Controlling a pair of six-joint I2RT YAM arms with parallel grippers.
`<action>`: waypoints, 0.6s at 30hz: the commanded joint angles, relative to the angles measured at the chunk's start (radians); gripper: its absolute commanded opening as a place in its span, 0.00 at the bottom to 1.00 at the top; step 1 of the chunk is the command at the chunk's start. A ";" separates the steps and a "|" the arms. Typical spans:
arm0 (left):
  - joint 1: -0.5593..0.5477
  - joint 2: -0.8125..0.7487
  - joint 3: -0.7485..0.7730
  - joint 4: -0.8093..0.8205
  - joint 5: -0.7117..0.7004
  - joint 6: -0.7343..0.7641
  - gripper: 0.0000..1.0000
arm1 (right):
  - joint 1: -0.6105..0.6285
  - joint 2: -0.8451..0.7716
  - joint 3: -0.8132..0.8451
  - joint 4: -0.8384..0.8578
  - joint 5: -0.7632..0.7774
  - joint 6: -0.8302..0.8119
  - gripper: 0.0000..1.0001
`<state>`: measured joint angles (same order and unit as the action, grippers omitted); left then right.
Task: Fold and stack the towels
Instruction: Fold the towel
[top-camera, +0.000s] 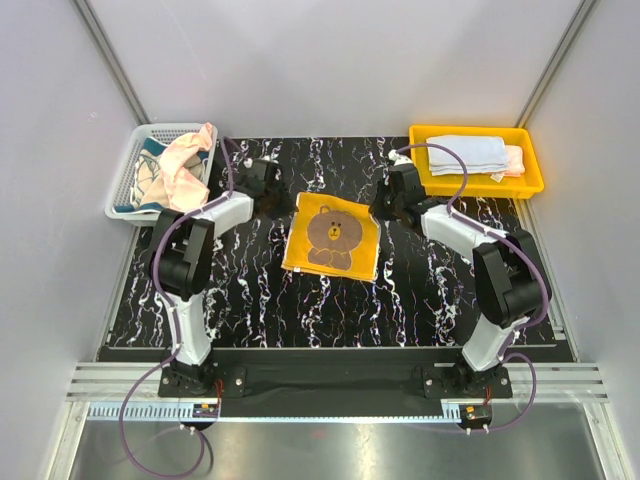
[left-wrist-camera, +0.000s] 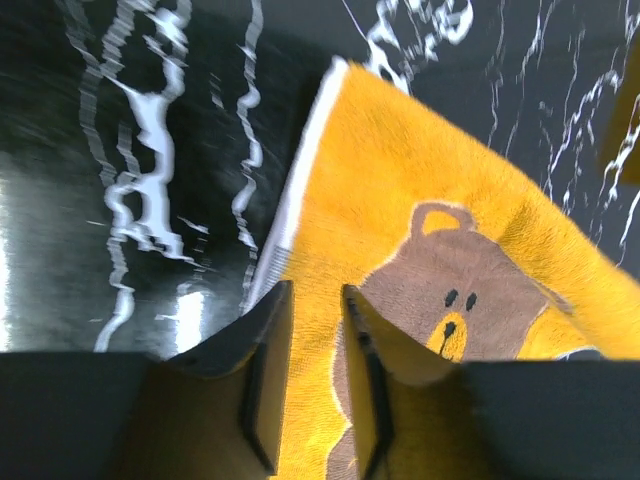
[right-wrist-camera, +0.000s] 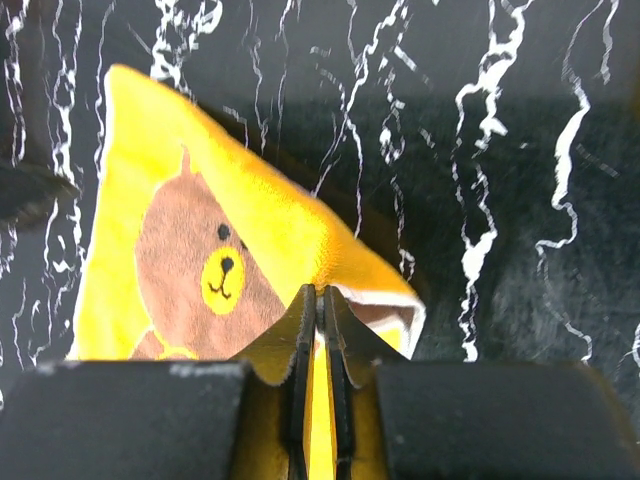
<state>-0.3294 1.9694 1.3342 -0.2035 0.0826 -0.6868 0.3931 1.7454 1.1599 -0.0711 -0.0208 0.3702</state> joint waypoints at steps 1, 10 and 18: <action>0.033 -0.066 0.036 0.012 0.020 -0.020 0.37 | 0.023 -0.066 -0.015 0.062 -0.011 -0.002 0.12; 0.043 0.075 0.255 -0.112 0.011 0.049 0.49 | 0.064 -0.080 -0.055 0.122 0.004 -0.004 0.12; 0.050 0.169 0.368 -0.180 0.057 0.059 0.55 | 0.108 -0.104 -0.112 0.142 0.015 0.001 0.12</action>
<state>-0.2821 2.1155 1.6535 -0.3367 0.1101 -0.6449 0.4793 1.6947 1.0695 0.0177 -0.0177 0.3702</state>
